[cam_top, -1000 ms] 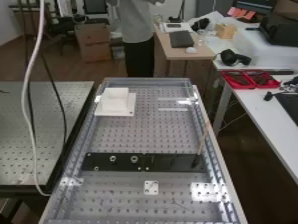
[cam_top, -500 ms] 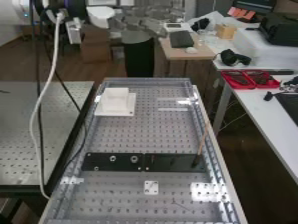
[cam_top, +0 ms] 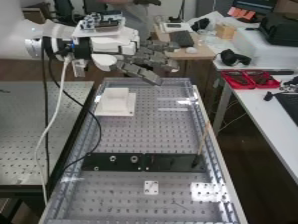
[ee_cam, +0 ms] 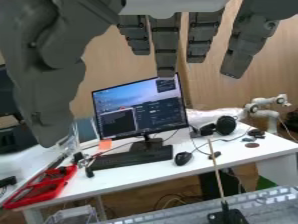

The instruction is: Grab the paper clip and place it in the clear container

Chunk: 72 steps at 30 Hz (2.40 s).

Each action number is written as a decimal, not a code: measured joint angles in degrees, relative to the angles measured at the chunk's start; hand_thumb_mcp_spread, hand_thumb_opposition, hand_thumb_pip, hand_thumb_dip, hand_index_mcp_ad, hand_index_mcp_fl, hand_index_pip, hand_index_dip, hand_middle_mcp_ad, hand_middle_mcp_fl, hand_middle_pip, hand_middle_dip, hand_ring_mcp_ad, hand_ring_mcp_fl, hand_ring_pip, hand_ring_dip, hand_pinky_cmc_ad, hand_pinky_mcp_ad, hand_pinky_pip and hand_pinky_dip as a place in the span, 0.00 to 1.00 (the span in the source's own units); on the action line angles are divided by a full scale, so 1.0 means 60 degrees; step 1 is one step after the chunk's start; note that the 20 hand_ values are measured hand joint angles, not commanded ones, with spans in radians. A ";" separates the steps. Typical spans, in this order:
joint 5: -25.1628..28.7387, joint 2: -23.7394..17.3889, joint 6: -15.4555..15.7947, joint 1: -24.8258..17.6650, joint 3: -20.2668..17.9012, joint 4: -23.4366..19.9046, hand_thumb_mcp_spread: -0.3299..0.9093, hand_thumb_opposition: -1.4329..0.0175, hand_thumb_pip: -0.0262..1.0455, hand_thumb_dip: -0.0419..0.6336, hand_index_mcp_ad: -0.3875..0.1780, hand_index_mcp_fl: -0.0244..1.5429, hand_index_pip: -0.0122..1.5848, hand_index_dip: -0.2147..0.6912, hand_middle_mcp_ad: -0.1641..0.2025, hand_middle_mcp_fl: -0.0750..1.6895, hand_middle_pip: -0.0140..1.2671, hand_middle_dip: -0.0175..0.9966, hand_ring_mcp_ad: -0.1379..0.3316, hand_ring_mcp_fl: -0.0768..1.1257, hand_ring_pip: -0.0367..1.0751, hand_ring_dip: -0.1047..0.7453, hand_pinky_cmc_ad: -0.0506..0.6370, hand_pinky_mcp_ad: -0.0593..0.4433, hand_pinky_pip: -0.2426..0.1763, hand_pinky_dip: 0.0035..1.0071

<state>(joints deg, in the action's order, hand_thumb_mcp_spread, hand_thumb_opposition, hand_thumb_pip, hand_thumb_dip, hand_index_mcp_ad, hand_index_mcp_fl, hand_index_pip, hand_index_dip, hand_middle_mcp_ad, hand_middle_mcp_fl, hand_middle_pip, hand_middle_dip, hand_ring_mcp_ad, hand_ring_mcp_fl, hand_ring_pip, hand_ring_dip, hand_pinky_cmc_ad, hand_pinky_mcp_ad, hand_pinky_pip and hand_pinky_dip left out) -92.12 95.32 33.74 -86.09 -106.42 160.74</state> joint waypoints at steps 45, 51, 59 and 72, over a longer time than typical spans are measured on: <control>-0.3742 0.3748 0.1303 0.3255 0.1307 -0.1786 0.65 0.41 0.70 0.50 0.55 0.04 0.08 0.04 0.67 0.43 0.13 0.50 0.48 0.35 0.12 0.40 0.58 0.71 0.70 0.19; -0.3996 0.4072 0.1411 0.3476 0.1532 -0.1864 0.66 0.41 0.68 0.50 0.53 0.04 0.08 0.04 0.67 0.43 0.16 0.52 0.48 0.35 0.12 0.43 0.58 0.67 0.70 0.19; -0.4179 0.4447 0.1526 0.3666 0.1810 -0.1893 0.68 0.41 0.67 0.50 0.53 0.04 0.08 0.04 0.67 0.43 0.23 0.52 0.44 0.39 0.12 0.47 0.58 0.65 0.70 0.19; -0.4380 0.4721 0.1554 0.3757 0.1987 -0.2185 0.70 0.41 0.66 0.50 0.48 0.05 0.08 0.04 0.61 0.45 0.35 0.54 0.44 0.40 0.12 0.54 0.61 0.65 0.70 0.19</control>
<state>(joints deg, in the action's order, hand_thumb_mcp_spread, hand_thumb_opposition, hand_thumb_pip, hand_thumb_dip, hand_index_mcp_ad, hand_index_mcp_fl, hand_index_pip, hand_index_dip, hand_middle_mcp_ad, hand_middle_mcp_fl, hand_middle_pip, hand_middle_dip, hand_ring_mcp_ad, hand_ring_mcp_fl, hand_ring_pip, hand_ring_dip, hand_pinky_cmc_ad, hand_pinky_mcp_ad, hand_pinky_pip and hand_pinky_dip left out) -118.40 123.65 43.07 -63.55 -94.50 147.63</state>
